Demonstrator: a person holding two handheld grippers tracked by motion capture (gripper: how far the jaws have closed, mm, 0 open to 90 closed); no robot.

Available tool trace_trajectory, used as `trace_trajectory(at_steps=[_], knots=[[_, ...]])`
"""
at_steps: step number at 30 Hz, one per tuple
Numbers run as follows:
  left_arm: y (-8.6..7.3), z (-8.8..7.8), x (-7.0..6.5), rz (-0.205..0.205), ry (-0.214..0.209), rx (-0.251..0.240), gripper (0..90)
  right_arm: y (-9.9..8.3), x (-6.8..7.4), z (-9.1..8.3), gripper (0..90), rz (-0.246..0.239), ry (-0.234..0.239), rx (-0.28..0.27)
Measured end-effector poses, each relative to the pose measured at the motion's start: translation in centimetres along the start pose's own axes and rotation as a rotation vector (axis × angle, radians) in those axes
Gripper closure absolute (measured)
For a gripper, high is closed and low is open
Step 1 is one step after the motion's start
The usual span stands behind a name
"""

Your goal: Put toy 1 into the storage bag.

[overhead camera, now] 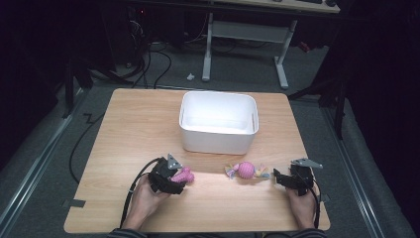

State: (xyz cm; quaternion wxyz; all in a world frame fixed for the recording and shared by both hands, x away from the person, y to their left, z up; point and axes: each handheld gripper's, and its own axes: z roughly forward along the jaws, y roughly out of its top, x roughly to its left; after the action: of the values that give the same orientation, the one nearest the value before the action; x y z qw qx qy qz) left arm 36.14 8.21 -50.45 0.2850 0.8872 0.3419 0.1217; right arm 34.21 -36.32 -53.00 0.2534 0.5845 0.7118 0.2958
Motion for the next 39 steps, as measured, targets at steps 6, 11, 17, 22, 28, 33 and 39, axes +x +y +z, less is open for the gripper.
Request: trace_trajectory(at_steps=[6, 11, 17, 22, 28, 33, 39], knots=[[-0.8, 0.3, -0.2, 0.048, 0.005, 0.008, 46.2, 0.0, 0.0, 0.0, 25.0, 0.002, -0.001, 0.003], [-0.6, 0.3, 0.1, 0.055, -0.033, 0.03, 53.1, 0.1, -0.1, 0.1, 25.6, 0.011, -0.007, 0.0], [-0.8, 0.2, -0.1, 0.091, -0.04, 0.013, 58.3, 0.1, -0.1, 0.1, 25.8, 0.013, -0.011, 0.0], [-1.1, 0.2, 0.0, 0.061, -0.032, -0.014, 59.3, 0.1, -0.1, 0.1, 25.6, 0.012, -0.011, 0.001], [-1.0, -0.3, 0.3, 0.062, -0.055, -0.016, 59.4, 0.1, -0.1, 0.1, 25.6, 0.01, -0.011, 0.0], [-0.2, -0.7, 0.3, 0.082, -0.055, 0.018, 59.3, 0.1, 0.0, 0.1, 25.4, 0.01, -0.011, 0.0], [0.5, -2.8, 0.1, 0.057, -0.061, -0.028, 59.2, 0.0, 0.0, 0.0, 25.3, 0.009, -0.008, 0.002]])
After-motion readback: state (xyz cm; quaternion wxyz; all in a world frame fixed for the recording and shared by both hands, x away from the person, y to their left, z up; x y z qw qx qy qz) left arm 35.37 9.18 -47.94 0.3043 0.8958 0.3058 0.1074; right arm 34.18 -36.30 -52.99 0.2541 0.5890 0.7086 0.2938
